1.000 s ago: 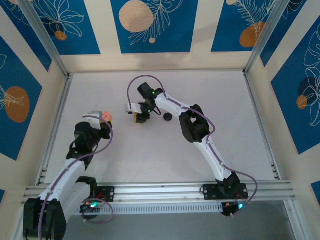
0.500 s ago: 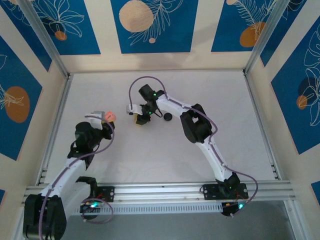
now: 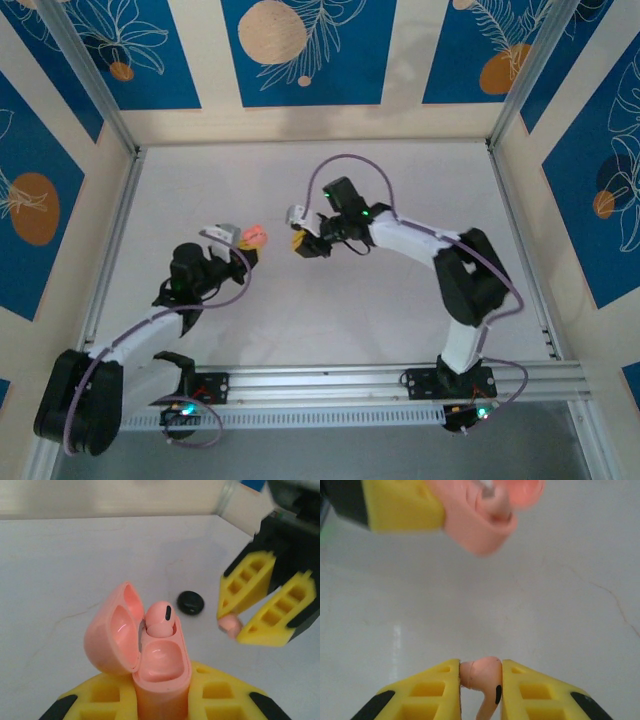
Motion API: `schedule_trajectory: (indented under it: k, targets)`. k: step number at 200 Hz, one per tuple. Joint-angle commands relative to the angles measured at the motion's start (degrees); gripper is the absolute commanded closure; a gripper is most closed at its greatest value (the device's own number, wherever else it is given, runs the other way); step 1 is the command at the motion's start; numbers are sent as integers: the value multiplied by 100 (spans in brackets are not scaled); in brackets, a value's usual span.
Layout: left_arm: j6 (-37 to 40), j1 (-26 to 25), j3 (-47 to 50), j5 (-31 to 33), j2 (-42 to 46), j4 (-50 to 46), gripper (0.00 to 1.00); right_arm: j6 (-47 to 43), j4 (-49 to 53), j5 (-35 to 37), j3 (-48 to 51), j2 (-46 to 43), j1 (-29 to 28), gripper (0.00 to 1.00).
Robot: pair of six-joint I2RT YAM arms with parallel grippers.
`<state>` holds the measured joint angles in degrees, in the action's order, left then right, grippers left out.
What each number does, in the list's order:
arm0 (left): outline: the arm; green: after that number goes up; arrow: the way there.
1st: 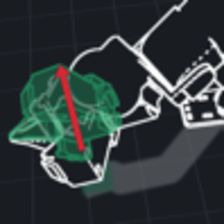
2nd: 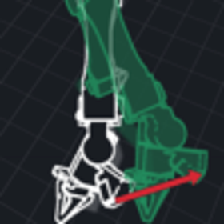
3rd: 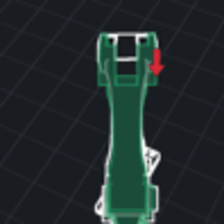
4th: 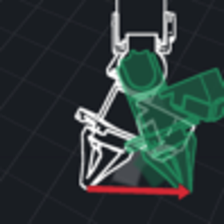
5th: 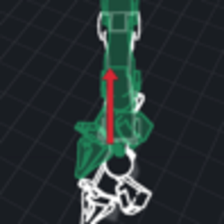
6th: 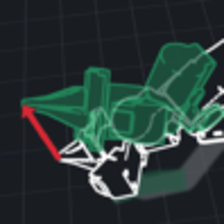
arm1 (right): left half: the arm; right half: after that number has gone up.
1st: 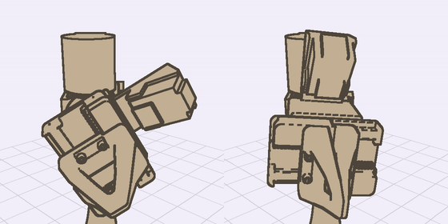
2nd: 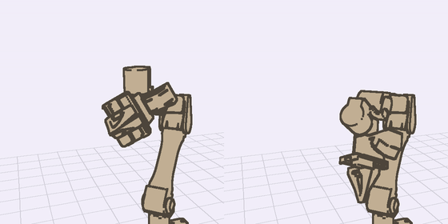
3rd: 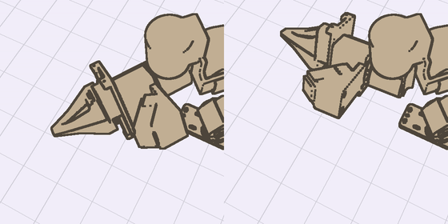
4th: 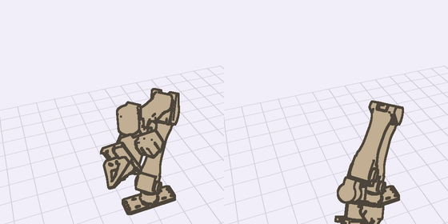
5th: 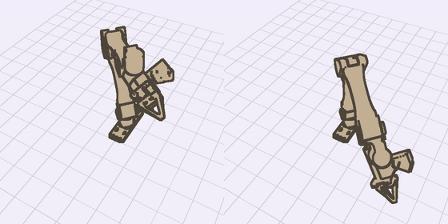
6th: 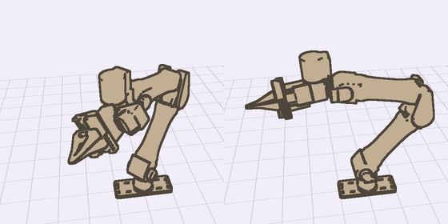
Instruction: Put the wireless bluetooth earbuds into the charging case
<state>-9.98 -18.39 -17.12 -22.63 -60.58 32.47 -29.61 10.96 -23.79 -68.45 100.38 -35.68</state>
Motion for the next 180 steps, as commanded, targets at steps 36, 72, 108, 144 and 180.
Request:
schedule_trajectory:
  k: [36,72,108,144,180]
  targets:
    - [269,-1133,-351,-307,-1367,2079,90,2289,-2794,-771,2195,-2174,624,78]
    - [261,-1610,-657,-426,-2060,2947,90,3215,-3857,-691,2985,-3021,763,78]
    - [180,-1901,-886,-490,-2441,3521,90,3793,-4463,-601,3332,-3277,764,78]
    - [216,-1991,-934,-328,-2500,3572,90,3911,-4355,-442,3363,-3368,807,78]
    - [716,-1980,-823,665,-1987,2413,90,4439,-2834,-339,3129,-3461,975,78]
